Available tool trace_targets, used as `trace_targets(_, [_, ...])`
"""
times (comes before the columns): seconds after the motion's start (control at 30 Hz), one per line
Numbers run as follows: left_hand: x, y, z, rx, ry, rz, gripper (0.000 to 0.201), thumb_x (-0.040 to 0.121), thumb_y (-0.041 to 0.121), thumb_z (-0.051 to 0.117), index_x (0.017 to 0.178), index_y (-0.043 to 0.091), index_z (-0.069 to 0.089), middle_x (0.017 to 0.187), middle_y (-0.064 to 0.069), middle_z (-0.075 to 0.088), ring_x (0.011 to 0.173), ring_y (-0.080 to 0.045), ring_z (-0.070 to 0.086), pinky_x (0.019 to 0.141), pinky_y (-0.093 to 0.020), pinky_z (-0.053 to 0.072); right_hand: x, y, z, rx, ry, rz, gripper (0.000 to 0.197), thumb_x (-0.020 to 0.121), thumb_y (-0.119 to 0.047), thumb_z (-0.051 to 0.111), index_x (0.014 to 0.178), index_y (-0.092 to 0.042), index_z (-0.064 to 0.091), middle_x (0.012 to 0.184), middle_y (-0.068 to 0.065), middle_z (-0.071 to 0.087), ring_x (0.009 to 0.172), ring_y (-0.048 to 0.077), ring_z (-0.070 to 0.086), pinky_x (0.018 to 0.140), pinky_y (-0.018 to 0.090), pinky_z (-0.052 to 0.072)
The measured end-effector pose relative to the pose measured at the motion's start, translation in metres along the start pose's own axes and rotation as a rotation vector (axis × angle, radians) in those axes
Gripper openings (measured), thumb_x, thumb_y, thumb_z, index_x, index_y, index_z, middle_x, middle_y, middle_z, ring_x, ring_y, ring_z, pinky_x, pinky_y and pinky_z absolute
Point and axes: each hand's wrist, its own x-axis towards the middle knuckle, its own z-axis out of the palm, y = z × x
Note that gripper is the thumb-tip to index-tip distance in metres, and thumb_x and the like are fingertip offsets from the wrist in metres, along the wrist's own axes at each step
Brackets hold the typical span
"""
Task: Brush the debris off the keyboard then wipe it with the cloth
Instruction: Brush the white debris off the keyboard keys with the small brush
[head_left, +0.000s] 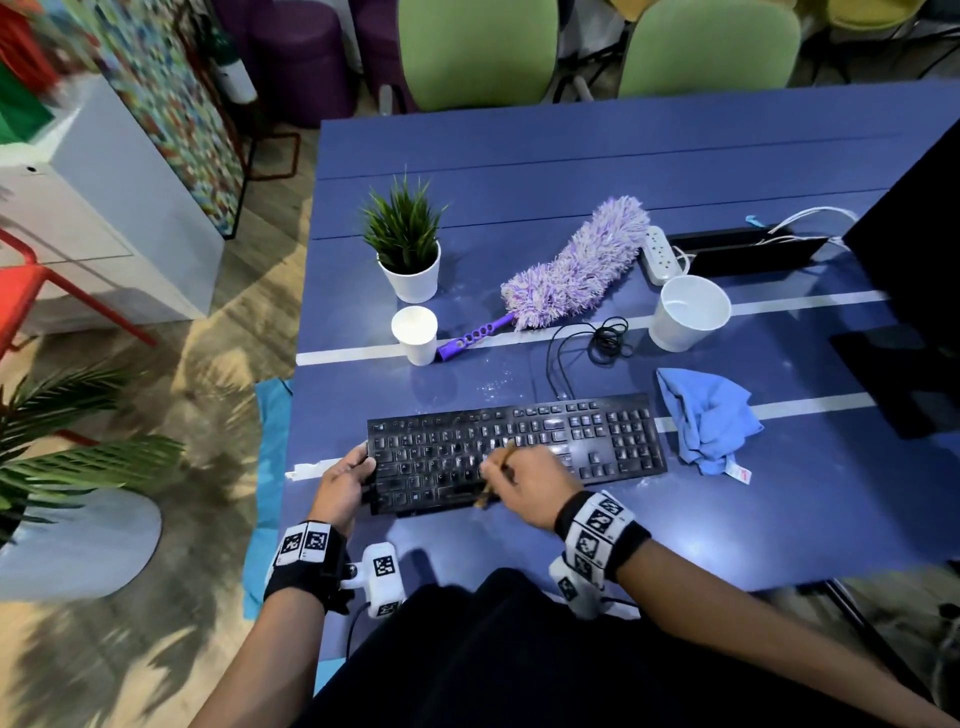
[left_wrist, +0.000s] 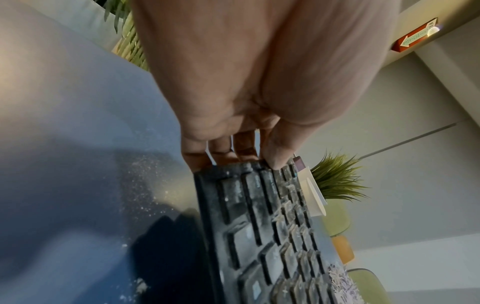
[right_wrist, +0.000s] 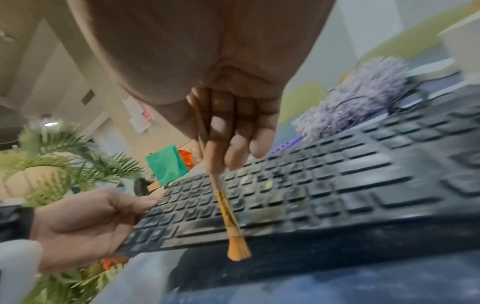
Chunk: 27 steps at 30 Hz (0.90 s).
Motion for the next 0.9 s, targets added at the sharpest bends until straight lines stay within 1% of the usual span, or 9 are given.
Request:
trace_targets(0.1, [-0.002, 0.001, 0.000, 0.005, 0.001, 0.010, 0.038, 0.101, -0.003, 0.034, 0.127, 0.010, 0.057, 0.090, 0.009, 0.076, 0.080, -0.007, 0.070, 0.063, -0.016, 0.054, -0.007, 0.025, -0.014, -0.063, 0.122, 0.066, 0.047, 0.096, -0.047, 0.042, 0.071, -0.014, 0.065, 0.058, 0.000, 0.063, 0.050, 0.016, 0.056, 0.053, 0.028, 0.048])
trace_targets(0.17, [0.000, 0.000, -0.001, 0.007, -0.001, 0.006, 0.038, 0.101, -0.003, 0.034, 0.128, 0.009, 0.058, 0.094, 0.005, 0.075, 0.087, -0.015, 0.068, 0.066, -0.020, 0.054, -0.014, 0.026, -0.020, 0.036, 0.155, -0.038, 0.036, 0.095, -0.043, 0.047, 0.079, -0.018, 0.067, 0.066, -0.003, 0.069, 0.058, 0.010, 0.060, 0.059, 0.025, 0.049])
trace_targets(0.27, [0.005, -0.004, -0.003, 0.001, -0.002, -0.001, 0.039, 0.101, -0.002, 0.035, 0.131, 0.008, 0.057, 0.099, 0.001, 0.073, 0.094, -0.024, 0.064, 0.074, -0.027, 0.053, -0.019, 0.008, -0.014, 0.175, 0.113, -0.155, 0.024, 0.096, -0.037, 0.053, 0.092, -0.024, 0.073, 0.082, -0.010, 0.074, 0.072, 0.003, 0.066, 0.072, 0.019, 0.053])
trace_targets(0.33, [0.005, -0.003, -0.002, -0.002, -0.006, -0.001, 0.038, 0.101, -0.002, 0.035, 0.129, 0.009, 0.058, 0.096, 0.001, 0.074, 0.091, -0.024, 0.065, 0.070, -0.026, 0.056, -0.017, 0.002, -0.005, 0.099, 0.054, -0.185, 0.033, 0.095, -0.050, 0.047, 0.101, -0.027, 0.071, 0.091, -0.007, 0.075, 0.082, 0.011, 0.068, 0.081, 0.028, 0.054])
trace_targets(0.4, [0.003, -0.001, -0.002, -0.005, -0.004, 0.002, 0.037, 0.101, -0.002, 0.035, 0.126, 0.012, 0.059, 0.092, 0.003, 0.075, 0.088, -0.025, 0.064, 0.068, -0.025, 0.057, -0.016, 0.001, -0.001, -0.023, 0.025, -0.200, 0.040, 0.095, -0.057, 0.040, 0.106, -0.030, 0.068, 0.096, -0.001, 0.074, 0.086, 0.016, 0.066, 0.082, 0.035, 0.054])
trace_targets(0.47, [0.003, -0.001, -0.002, -0.008, 0.003, 0.000, 0.037, 0.101, -0.002, 0.035, 0.124, 0.014, 0.059, 0.094, 0.001, 0.074, 0.089, -0.025, 0.064, 0.067, -0.024, 0.057, -0.017, -0.001, -0.008, -0.113, 0.005, -0.187, 0.033, 0.098, -0.046, 0.042, 0.106, -0.028, 0.069, 0.097, 0.003, 0.073, 0.088, 0.020, 0.064, 0.083, 0.037, 0.053])
trace_targets(0.67, [0.007, -0.006, -0.003, -0.028, 0.011, -0.014, 0.036, 0.100, -0.002, 0.037, 0.124, 0.012, 0.061, 0.090, 0.002, 0.076, 0.082, -0.021, 0.068, 0.066, -0.027, 0.060, -0.011, -0.019, 0.002, -0.001, -0.061, -0.269, 0.031, 0.096, -0.043, 0.048, 0.110, -0.026, 0.070, 0.104, 0.000, 0.074, 0.091, 0.017, 0.067, 0.085, 0.033, 0.056])
trace_targets(0.8, [0.006, -0.005, -0.003, -0.026, 0.009, -0.016, 0.037, 0.100, -0.002, 0.036, 0.122, 0.013, 0.062, 0.093, -0.001, 0.075, 0.082, -0.020, 0.070, 0.065, -0.027, 0.059, -0.012, -0.010, -0.005, -0.120, -0.040, -0.227, 0.031, 0.096, -0.045, 0.044, 0.108, -0.029, 0.068, 0.103, -0.001, 0.073, 0.092, 0.016, 0.064, 0.085, 0.036, 0.055])
trace_targets(0.9, [0.007, -0.009, -0.005, -0.014, 0.014, -0.020, 0.037, 0.101, -0.002, 0.036, 0.123, 0.012, 0.062, 0.094, -0.001, 0.075, 0.081, -0.020, 0.070, 0.066, -0.028, 0.058, -0.014, 0.000, -0.013, -0.191, -0.004, -0.188, 0.028, 0.098, -0.038, 0.045, 0.104, -0.027, 0.070, 0.101, 0.001, 0.073, 0.090, 0.019, 0.063, 0.083, 0.029, 0.051])
